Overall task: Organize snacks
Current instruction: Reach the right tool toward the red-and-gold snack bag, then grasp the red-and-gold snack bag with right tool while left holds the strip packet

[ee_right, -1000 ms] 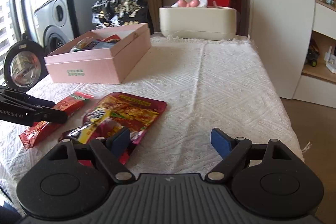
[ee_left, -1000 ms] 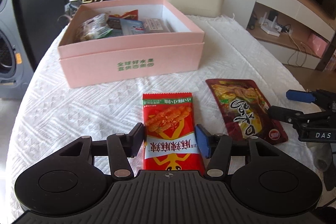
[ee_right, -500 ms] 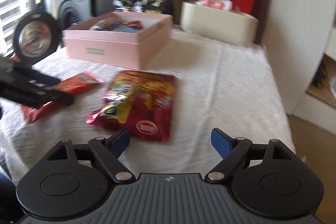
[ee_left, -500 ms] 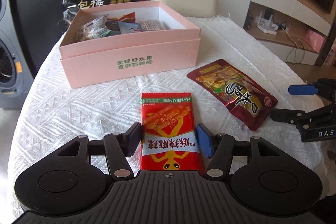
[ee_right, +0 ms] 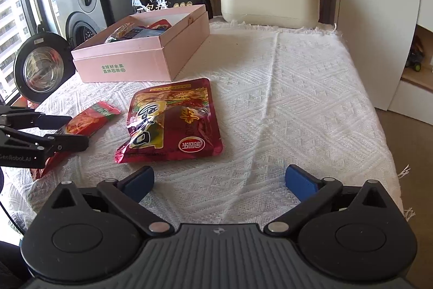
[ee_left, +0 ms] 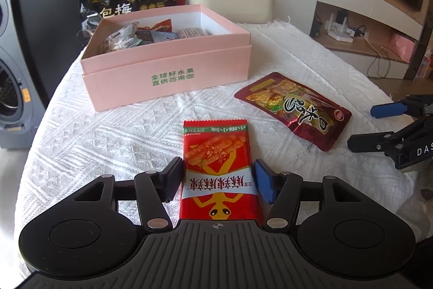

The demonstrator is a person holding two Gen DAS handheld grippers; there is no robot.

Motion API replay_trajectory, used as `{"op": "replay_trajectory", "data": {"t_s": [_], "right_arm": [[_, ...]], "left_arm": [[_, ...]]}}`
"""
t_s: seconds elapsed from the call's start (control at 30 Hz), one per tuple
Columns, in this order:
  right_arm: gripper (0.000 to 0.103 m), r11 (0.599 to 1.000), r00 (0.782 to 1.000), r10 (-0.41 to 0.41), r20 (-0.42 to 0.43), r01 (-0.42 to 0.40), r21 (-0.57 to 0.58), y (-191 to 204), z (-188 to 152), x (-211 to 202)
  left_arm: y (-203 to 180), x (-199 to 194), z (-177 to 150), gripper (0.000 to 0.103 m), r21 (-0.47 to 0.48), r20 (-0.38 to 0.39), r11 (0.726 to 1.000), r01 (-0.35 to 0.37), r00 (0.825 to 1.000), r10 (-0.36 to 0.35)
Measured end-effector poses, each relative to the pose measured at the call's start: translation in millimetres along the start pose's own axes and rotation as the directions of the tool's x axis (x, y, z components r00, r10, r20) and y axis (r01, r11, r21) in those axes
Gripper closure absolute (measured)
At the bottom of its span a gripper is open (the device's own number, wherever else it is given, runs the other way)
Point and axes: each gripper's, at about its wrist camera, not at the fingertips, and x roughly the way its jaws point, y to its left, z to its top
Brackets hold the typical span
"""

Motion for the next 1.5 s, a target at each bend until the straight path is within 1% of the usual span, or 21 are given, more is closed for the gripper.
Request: {"op": "replay_trajectory", "data": {"t_s": [0.1, 0.13, 0.2, 0.27, 0.37, 0.53, 0.57, 0.67, 0.77, 0.83, 0.9, 0.97, 1.03, 1.13, 1.17, 1.2, 1.23, 1.3, 1.4, 1.47, 1.5], "right_arm": [[0.003, 0.998, 1.0, -0.012, -0.018, 0.011, -0.064, 6.4, 5.3, 0.3], [0.006, 0.998, 1.0, -0.011, 0.004, 0.012, -0.062, 8.1, 8.7, -2.5], [0.006, 0.998, 0.996, 0.018, 0.083, -0.013, -0.066, 14.1, 16.6, -12.1], [0.006, 0.996, 0.992, 0.061, 0.11, -0.053, -0.078, 22.4, 27.6, -11.8], [0.006, 0.992, 0.992, 0.09, 0.088, -0.082, -0.092, 36.0, 43.7, 6.9], [0.006, 0.998, 0.999, 0.02, -0.026, -0.022, -0.067, 41.3, 58.1, 51.7], [0.006, 0.999, 0.999, 0.027, -0.04, -0.029, -0.042, 37.9, 58.3, 55.5], [0.006, 0.999, 0.997, 0.051, -0.049, -0.052, -0.009, 33.6, 57.4, 52.6], [0.006, 0.996, 0.995, 0.081, -0.06, -0.083, -0.032, 38.4, 52.7, 48.2], [0.007, 0.996, 0.996, 0.068, -0.06, -0.071, -0.06, 43.9, 49.9, 47.0], [0.013, 0.996, 0.998, 0.042, -0.049, -0.046, -0.083, 47.9, 49.9, 48.7], [0.022, 0.996, 0.999, 0.037, -0.033, -0.039, -0.083, 48.4, 51.9, 45.5], [0.042, 0.994, 0.998, 0.054, -0.012, -0.055, -0.093, 48.1, 54.9, 37.8], [0.055, 0.992, 0.997, 0.072, 0.012, -0.07, -0.101, 47.4, 57.0, 25.0], [0.057, 0.992, 0.997, 0.077, 0.013, -0.076, -0.1, 46.6, 57.4, 21.6], [0.071, 0.993, 0.997, 0.069, 0.018, -0.067, -0.098, 46.0, 57.4, 17.7], [0.078, 0.993, 0.998, 0.059, 0.019, -0.057, -0.101, 45.1, 57.8, 13.7], [0.083, 0.993, 0.997, 0.069, 0.02, -0.066, -0.094, 40.4, 58.6, 5.2], [0.083, 0.992, 0.997, 0.076, 0.016, -0.074, -0.104, 35.7, 57.4, -1.8], [0.072, 0.993, 0.998, 0.051, 0.019, -0.049, -0.104, 34.5, 55.4, -2.5], [0.052, 0.994, 0.999, 0.045, 0.02, -0.043, -0.103, 34.4, 54.3, -3.0]], "left_arm": [[-3.1, -1.8, -3.4, 0.04, 0.001, 0.014, 1.0, -0.015, 1.0, 0.015], [-4.0, -1.9, -4.2, 0.04, -0.001, 0.019, 1.0, -0.021, 1.0, 0.021], [-6.0, -1.6, -4.3, 0.04, -0.004, 0.025, 0.999, -0.032, 0.999, 0.032], [-7.0, -1.3, -4.2, 0.04, -0.008, 0.027, 0.999, -0.039, 0.999, 0.039], [-7.2, -2.0, -5.2, 0.04, -0.01, 0.029, 0.999, -0.04, 0.999, 0.04], [-7.9, -2.4, -5.2, 0.04, -0.009, 0.027, 0.999, -0.043, 0.999, 0.043], [-7.7, -2.3, -5.3, 0.04, -0.009, 0.027, 0.999, -0.043, 0.999, 0.043], [-8.3, -2.8, -5.8, 0.04, -0.01, 0.029, 0.999, -0.046, 0.999, 0.046], [-9.0, -3.0, -6.2, 0.04, -0.012, 0.03, 0.999, -0.05, 0.998, 0.051], [-9.1, -2.8, -6.0, 0.04, -0.013, 0.03, 0.999, -0.052, 0.998, 0.052], [-9.3, -3.2, -6.5, 0.04, -0.014, 0.031, 0.999, -0.053, 0.998, 0.053], [-9.1, -3.9, -7.8, 0.04, -0.019, 0.038, 0.999, -0.051, 0.998, 0.052], [-8.5, -4.7, -9.4, 0.04, -0.025, 0.048, 0.998, -0.049, 0.998, 0.05], [-10.1, -6.6, -9.7, 0.041, -0.03, 0.048, 0.998, -0.059, 0.997, 0.06], [-10.7, -7.5, -9.9, 0.042, -0.032, 0.047, 0.998, -0.061, 0.997, 0.062], [-10.9, -8.5, -10.6, 0.042, -0.033, 0.047, 0.998, -0.061, 0.997, 0.062], [-11.3, -9.8, -11.5, 0.042, -0.034, 0.048, 0.998, -0.06, 0.997, 0.062], [-10.9, -11.3, -13.3, 0.042, -0.038, 0.052, 0.998, -0.058, 0.997, 0.06], [-12.8, -12.0, -15.5, 0.042, -0.032, 0.061, 0.998, -0.063, 0.996, 0.064], [-13.4, -12.0, -15.8, 0.042, -0.031, 0.061, 0.997, -0.067, 0.996, 0.069], [-13.7, -12.2, -15.7, 0.042, -0.033, 0.059, 0.997, -0.068, 0.996, 0.07]]}}
